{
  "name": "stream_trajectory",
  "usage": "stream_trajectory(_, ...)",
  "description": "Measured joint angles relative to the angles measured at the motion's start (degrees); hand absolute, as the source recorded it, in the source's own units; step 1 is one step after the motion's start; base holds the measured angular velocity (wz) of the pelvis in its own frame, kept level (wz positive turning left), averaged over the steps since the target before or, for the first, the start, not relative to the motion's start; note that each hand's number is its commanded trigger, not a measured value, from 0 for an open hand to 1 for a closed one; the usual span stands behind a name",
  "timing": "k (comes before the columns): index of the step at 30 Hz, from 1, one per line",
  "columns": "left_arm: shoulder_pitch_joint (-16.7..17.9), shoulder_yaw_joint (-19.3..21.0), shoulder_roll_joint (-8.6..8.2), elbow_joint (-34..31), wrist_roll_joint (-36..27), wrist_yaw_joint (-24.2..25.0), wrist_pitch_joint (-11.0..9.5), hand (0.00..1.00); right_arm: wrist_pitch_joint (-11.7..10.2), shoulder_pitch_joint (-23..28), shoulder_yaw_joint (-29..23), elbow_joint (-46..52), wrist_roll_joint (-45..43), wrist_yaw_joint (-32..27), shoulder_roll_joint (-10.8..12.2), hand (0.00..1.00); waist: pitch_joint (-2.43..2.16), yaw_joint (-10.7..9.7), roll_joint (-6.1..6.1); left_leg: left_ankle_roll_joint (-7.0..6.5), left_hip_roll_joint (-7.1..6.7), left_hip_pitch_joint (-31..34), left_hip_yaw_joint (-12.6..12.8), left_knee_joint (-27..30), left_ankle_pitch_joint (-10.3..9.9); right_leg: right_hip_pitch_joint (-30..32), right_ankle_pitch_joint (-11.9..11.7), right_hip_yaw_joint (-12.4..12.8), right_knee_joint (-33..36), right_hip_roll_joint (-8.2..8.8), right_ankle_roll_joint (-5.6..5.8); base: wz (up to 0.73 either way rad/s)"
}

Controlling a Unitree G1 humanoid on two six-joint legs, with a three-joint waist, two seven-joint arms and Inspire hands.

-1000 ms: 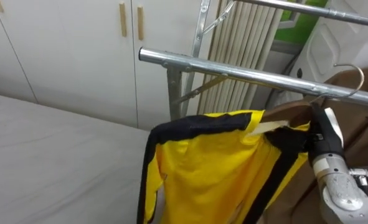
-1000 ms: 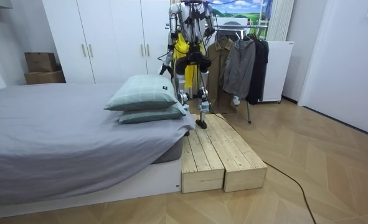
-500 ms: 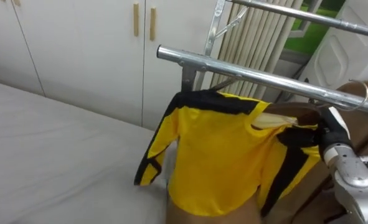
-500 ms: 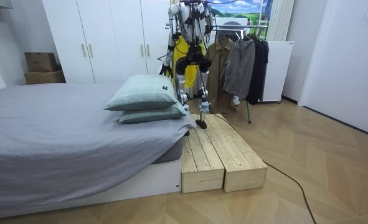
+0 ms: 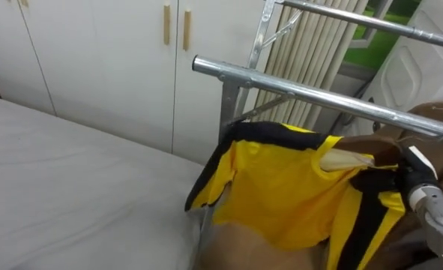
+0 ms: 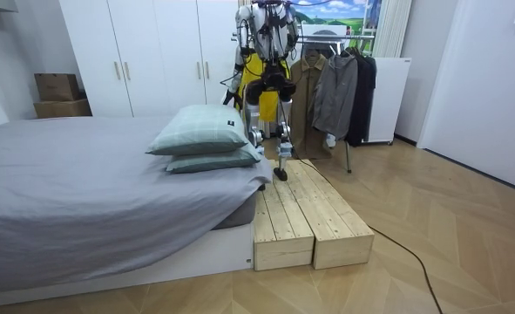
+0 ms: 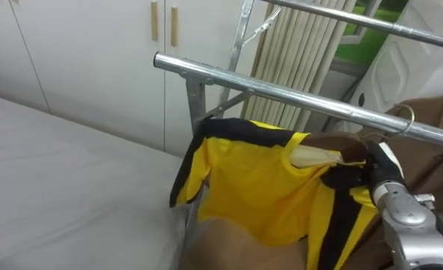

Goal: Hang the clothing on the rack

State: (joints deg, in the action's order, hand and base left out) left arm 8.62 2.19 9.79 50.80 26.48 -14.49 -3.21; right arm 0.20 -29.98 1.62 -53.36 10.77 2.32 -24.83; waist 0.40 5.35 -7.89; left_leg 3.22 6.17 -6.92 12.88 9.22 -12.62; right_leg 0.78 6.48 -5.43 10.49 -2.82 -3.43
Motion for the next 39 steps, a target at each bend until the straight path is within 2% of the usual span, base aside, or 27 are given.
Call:
stream_trajectory(6, -0.3, 0.0, 0.24, 0.2, 0.0, 0.4, 0.0, 0.0, 0.0, -1.0, -0.7, -4.7, 4.5, 0.6, -0.4, 1.0, -0.02, 0.2, -0.17, 0.01, -0.05, -0.6, -0.4, 0.0, 0.0, -0.6, 0.0, -0.2, -0.1, -0.15, 0.0, 0.01)
stream_trajectory(16, -1.9, 0.0, 0.55, 2.3, -1.1, 1.3, -0.6, 0.0, -0.1, -0.6, -0.6, -6.9, 4.7, 1.7, -0.4, 1.0, 0.09, 1.4, -0.08, 0.04, 0.07, -1.4, -0.5, 0.0, 0.0, -2.0, -0.1, -0.6, -1.0, -0.23, -0.22, 0.02)
stream_trajectory(17, -2.1, 0.0, 0.56, 2.5, -1.4, 1.3, -0.7, 0.0, -0.1, -0.4, -0.6, -7.3, 4.6, 1.7, -0.4, 0.87, 0.14, 1.4, -0.08, 0.04, 0.05, -1.3, -0.5, 0.0, 0.0, -1.9, -0.1, -0.6, -1.0, -0.2, -0.22, 0.0)
stream_trajectory(18, -2.4, -0.1, 0.56, 2.7, -1.4, 1.3, -0.8, 0.0, -0.1, 0.2, -0.6, -7.3, 4.5, 1.6, -0.4, 0.61, 0.19, 1.4, -0.03, 0.04, 0.03, -1.3, -0.5, 0.0, 0.0, -1.9, -0.1, -0.6, -1.0, -0.21, -0.22, 0.0)
stream_trajectory(19, -2.5, 0.0, 0.56, 2.8, -1.3, 1.3, -0.9, 0.0, -0.1, 0.5, -0.6, -7.3, 4.5, 1.6, -0.4, 0.11, 0.19, 1.4, -0.03, 0.04, 0.03, -1.4, -0.5, 0.0, 0.0, -1.9, -0.1, -0.5, -0.9, -0.21, -0.22, 0.0)
stream_trajectory(20, -2.5, 0.0, 0.56, 2.8, -1.1, 1.3, -0.9, 0.0, -0.1, 1.2, -0.6, -7.3, 4.5, 1.6, -0.2, 0.02, 0.18, 1.4, -0.04, 0.04, 0.03, -1.3, -0.5, 0.0, 0.0, -1.9, -0.1, -0.5, -0.9, -0.17, -0.22, 0.0)
stream_trajectory(34, -2.5, -0.2, 0.71, 2.8, -1.7, 1.3, -1.0, 0.0, -0.4, 2.1, -0.6, -8.0, 4.3, -0.1, 0.0, 0.0, 0.12, 1.2, 0.0, 0.04, 0.01, -1.2, -0.6, 0.2, 0.0, -1.9, -0.1, -0.7, -1.0, -0.24, -0.22, 0.0)
stream_trajectory(39, -2.8, -0.2, 0.77, 3.3, -2.2, 1.4, -1.1, 0.0, -1.3, 2.8, -0.6, -7.9, 2.3, -0.5, 0.0, 0.0, -0.1, 1.3, 0.1, 0.04, 0.02, -1.2, -0.9, 0.3, 0.0, -2.0, -0.1, -0.9, -0.9, -0.19, -0.23, 0.0)
